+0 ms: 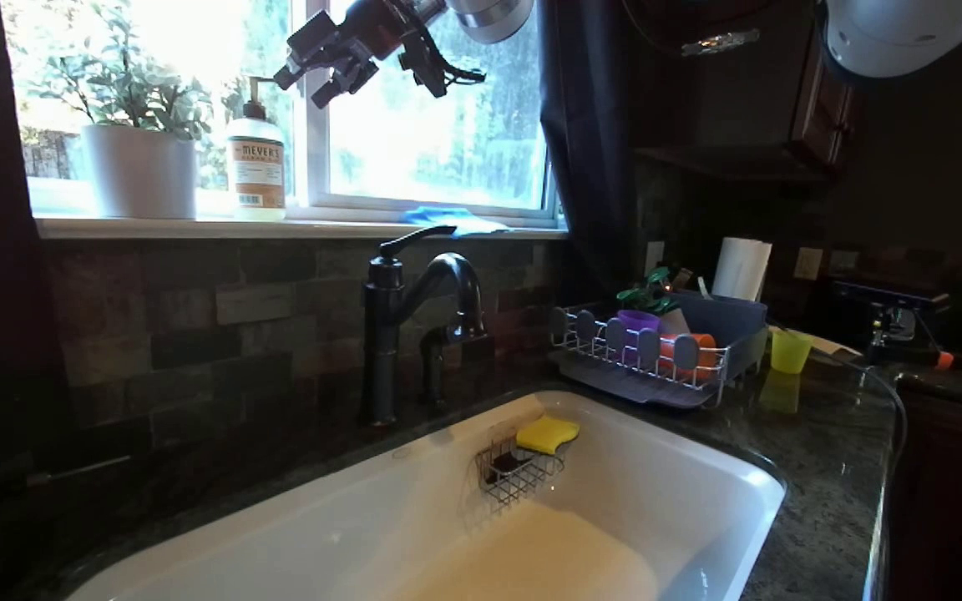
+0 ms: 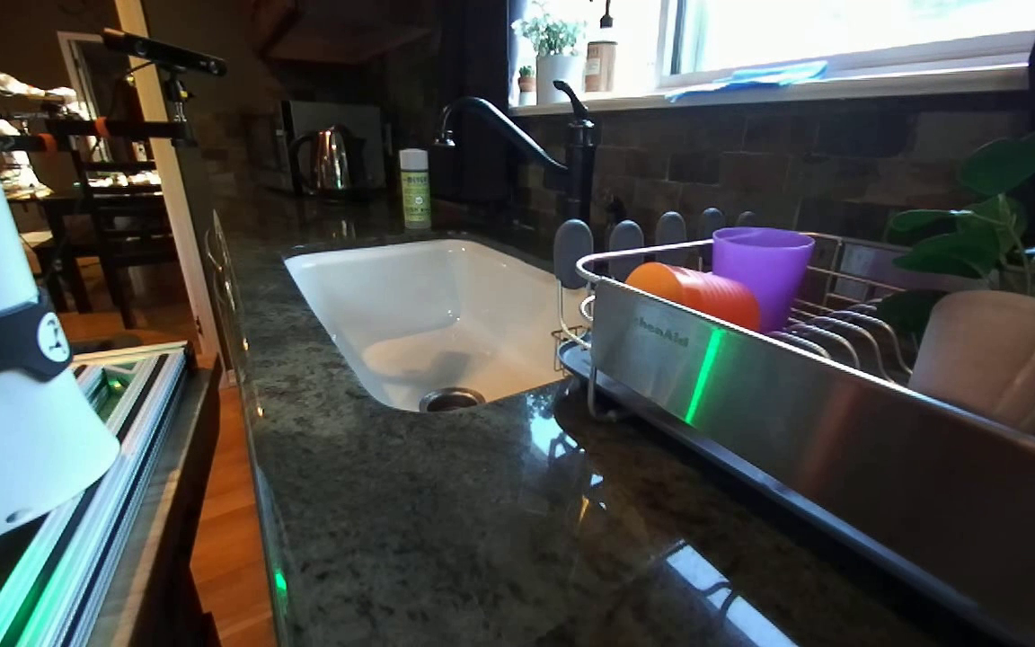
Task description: Put the pump bottle on the counter.
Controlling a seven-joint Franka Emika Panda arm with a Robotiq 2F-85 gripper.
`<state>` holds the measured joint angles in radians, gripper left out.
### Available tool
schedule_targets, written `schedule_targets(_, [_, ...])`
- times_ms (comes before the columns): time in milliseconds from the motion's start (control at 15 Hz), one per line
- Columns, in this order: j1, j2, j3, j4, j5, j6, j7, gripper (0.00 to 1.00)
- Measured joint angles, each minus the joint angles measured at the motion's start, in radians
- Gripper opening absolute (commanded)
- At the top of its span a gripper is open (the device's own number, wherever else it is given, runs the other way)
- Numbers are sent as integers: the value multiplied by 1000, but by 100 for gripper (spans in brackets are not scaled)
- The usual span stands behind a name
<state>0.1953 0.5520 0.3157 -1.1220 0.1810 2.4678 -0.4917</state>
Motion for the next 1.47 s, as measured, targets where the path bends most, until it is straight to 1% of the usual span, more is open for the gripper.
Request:
schedule_targets(133, [26, 49, 2, 59, -25, -30, 0, 100])
schedule_targets(333, [78, 112, -7, 146, -84, -34, 12, 100])
schedule_targets(667, [151, 161, -68, 233, -163, -34, 99, 100])
schedule_targets(933, [167, 172, -83, 254, -171, -34, 114, 100])
schedule_targets(1267, [163, 174, -83, 245, -170, -31, 114, 100])
schedule_targets(1467, [163, 174, -86, 238, -170, -24, 114, 98])
